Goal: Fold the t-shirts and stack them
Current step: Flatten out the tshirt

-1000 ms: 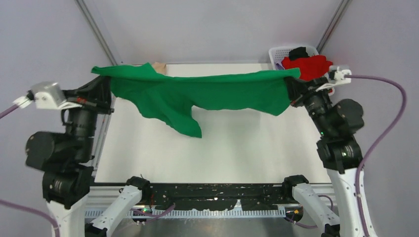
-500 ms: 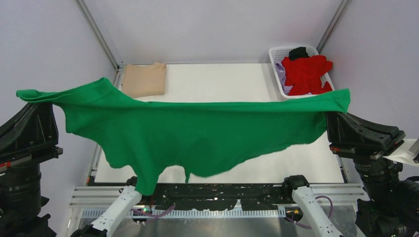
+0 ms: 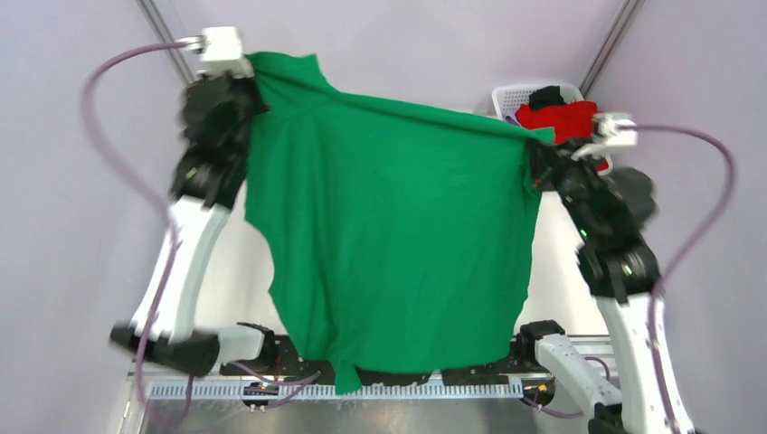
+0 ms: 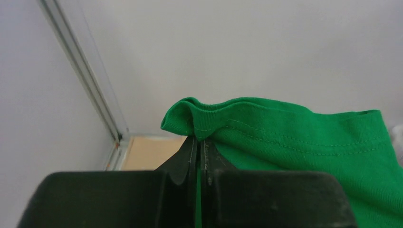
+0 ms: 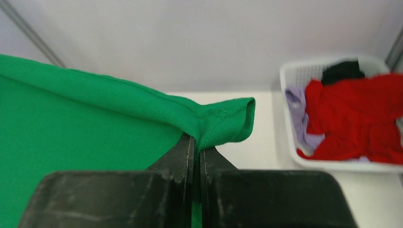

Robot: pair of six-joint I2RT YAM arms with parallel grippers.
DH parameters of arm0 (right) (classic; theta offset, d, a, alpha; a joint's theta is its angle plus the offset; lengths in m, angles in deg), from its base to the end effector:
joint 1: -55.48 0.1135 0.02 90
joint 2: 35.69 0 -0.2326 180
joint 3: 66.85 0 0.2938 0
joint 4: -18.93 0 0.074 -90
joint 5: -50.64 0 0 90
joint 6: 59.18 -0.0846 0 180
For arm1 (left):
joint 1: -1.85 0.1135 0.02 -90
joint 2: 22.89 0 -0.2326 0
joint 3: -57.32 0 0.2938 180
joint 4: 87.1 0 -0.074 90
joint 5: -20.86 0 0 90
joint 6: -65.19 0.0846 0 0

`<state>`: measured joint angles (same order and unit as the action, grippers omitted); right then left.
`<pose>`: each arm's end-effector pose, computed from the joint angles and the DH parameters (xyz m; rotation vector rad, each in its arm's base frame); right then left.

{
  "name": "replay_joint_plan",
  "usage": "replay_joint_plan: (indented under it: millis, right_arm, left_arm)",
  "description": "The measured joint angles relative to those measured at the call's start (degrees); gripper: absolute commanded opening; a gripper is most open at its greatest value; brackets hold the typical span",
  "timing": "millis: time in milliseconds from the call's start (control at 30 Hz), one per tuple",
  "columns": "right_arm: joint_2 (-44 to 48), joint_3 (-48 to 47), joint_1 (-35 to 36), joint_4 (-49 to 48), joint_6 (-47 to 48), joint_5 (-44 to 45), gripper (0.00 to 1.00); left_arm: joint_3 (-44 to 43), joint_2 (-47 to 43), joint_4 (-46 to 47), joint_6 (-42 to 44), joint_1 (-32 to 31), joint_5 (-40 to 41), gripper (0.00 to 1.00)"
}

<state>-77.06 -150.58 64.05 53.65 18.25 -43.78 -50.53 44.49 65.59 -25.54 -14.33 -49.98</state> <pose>0.2161 0.0392 0.4862 -0.0133 1.4475 0.3581 0.2996 -0.0580 0.5539 -0.1012 1.3503 -0.0244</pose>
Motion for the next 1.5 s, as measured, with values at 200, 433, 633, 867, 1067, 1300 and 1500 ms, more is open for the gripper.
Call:
replay_joint_plan:
  millis: [200,433,633,867,1067,1300,1500]
  right_arm:
    - [-22.2,10.4,-0.1,-5.8,0.9,6.7,0.48]
    - [-53.7,6.8,-0.2,-6.2,1.6,9.9,0.96]
    - [-52.6,5.9,-0.2,-8.7,0.2,9.7,0.95]
    - [-46.8,8.8,-0.1,-11.8,-2.4,4.0,0.95]
    - [-43.6,17.7,3.4,-11.2,-5.3,-0.4,0.95]
    - [-43.2,26.3,8.1,-10.0,-9.3,-2.4,0.95]
    - [-46.3,26.9,7.8,-10.0,-11.8,-1.4,0.95]
  left_arm:
    - [1.1,30.9,-3.2,-2.3,2.2,0.7,0.91]
    - [-15.9,57.7,-21.0,-9.9,2.9,-2.8,1.00]
    - [-8.2,48.5,-20.8,-14.2,2.9,-9.8,1.00]
    - [11.6,30.0,-16.8,-18.7,2.8,-18.5,1.00]
    - [30.9,19.8,-15.5,-22.3,2.8,-24.4,1.00]
    - [45.0,15.9,-13.3,-27.4,2.7,-29.9,1.00]
    - [44.9,22.0,-11.6,-29.8,2.7,-30.6,1.00]
